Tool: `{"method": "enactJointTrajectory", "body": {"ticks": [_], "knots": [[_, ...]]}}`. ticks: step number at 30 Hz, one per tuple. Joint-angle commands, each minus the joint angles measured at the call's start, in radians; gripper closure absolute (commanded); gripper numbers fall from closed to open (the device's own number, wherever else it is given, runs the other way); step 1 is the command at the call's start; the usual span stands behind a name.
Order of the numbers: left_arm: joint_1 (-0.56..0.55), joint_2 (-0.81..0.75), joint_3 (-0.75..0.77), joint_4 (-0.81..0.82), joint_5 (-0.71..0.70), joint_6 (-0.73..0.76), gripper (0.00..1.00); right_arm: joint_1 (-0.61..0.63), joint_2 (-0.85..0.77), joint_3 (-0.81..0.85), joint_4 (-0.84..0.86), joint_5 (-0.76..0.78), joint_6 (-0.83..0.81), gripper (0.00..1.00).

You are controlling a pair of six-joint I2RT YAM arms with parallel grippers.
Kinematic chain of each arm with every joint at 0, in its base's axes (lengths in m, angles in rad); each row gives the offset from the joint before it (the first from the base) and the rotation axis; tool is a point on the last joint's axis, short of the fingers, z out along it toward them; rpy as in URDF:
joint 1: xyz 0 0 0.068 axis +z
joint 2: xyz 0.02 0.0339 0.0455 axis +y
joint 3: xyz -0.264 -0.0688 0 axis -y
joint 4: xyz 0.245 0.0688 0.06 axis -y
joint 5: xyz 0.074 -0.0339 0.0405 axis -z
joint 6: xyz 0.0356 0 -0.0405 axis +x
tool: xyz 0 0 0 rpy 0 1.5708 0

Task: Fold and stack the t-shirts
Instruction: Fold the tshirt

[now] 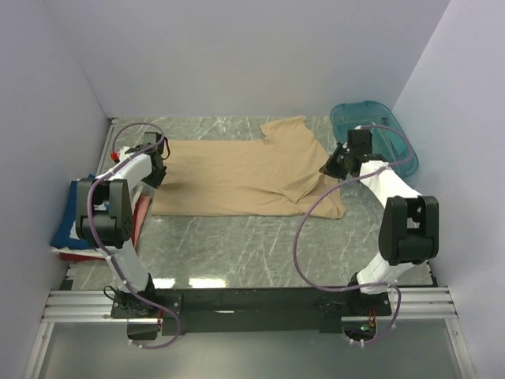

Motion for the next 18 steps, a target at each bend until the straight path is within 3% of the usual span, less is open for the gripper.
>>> {"method": "enactJointTrajectory", "body": {"ticks": [1,13,18], "knots": [[0.009,0.012,0.044,0.001,-0.003,0.017,0.99,-0.008,0.045,0.078,0.025,-0.007,-0.008,1.00],[0.020,-0.015,-0.013,0.064,0.018,0.050,0.85,-0.006,0.188,0.234,-0.011,-0.044,-0.020,1.00],[0.021,-0.027,-0.022,0.075,0.032,0.061,0.63,0.005,0.217,0.277,-0.038,-0.038,-0.028,1.00]]}}
